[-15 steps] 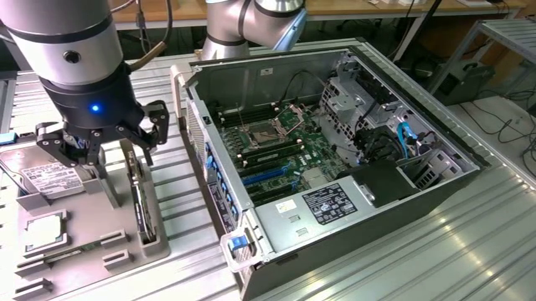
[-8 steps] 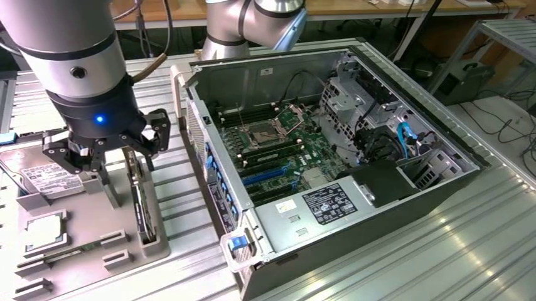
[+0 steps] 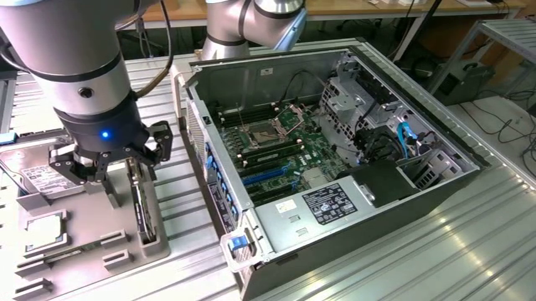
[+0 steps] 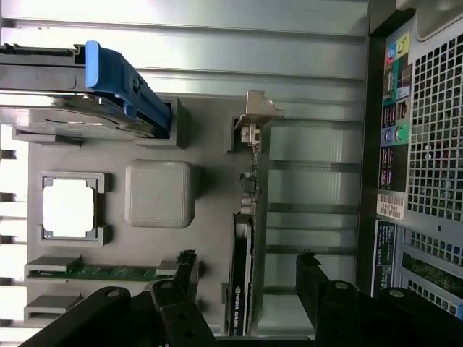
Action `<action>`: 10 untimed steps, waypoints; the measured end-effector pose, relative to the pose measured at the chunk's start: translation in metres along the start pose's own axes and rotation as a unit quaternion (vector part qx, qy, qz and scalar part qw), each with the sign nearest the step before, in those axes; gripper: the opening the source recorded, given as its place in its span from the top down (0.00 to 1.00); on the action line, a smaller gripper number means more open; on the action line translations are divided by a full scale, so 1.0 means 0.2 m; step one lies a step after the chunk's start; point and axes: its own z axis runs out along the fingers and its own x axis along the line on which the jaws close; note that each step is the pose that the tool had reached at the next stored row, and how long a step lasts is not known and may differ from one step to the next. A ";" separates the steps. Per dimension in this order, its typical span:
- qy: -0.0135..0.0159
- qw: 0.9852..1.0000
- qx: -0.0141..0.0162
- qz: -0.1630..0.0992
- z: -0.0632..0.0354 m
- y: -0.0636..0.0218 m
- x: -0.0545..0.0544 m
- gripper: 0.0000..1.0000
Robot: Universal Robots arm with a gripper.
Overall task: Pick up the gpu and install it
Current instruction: 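Pick up the gpu and move the gpu toward the slot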
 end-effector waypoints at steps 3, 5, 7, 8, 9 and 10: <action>0.000 1.000 0.000 0.000 0.027 -0.007 0.00 0.34; 0.000 1.000 0.000 0.000 0.037 -0.009 0.00 0.34; 0.000 1.000 0.000 0.000 0.039 -0.009 0.00 0.34; 0.000 1.000 0.000 0.000 0.047 -0.029 0.00 0.34; 0.000 1.000 0.000 0.000 0.067 -0.031 0.00 0.34; 0.000 1.000 0.001 0.000 0.084 -0.031 0.00 0.34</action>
